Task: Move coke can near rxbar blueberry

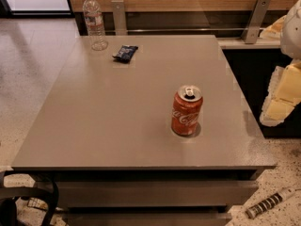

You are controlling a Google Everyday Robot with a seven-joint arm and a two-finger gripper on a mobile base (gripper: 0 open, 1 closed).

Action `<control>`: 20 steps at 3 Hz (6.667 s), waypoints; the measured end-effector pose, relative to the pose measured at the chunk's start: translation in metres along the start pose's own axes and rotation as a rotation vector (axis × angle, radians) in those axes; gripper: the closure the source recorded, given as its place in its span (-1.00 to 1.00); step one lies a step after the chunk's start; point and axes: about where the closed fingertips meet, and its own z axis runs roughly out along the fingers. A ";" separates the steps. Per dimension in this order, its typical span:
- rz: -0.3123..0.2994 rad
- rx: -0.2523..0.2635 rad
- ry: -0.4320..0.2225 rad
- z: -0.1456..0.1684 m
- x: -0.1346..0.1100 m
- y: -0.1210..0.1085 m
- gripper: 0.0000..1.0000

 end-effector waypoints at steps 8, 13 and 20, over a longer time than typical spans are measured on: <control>0.200 -0.088 -1.241 0.061 -0.064 -0.001 -1.00; 0.296 -0.008 -1.173 0.115 -0.105 0.008 -1.00; 0.313 0.031 -1.121 0.095 -0.100 -0.024 1.00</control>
Offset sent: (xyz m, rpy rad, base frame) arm 0.0008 0.0009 -0.0062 0.2988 -0.0322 0.0109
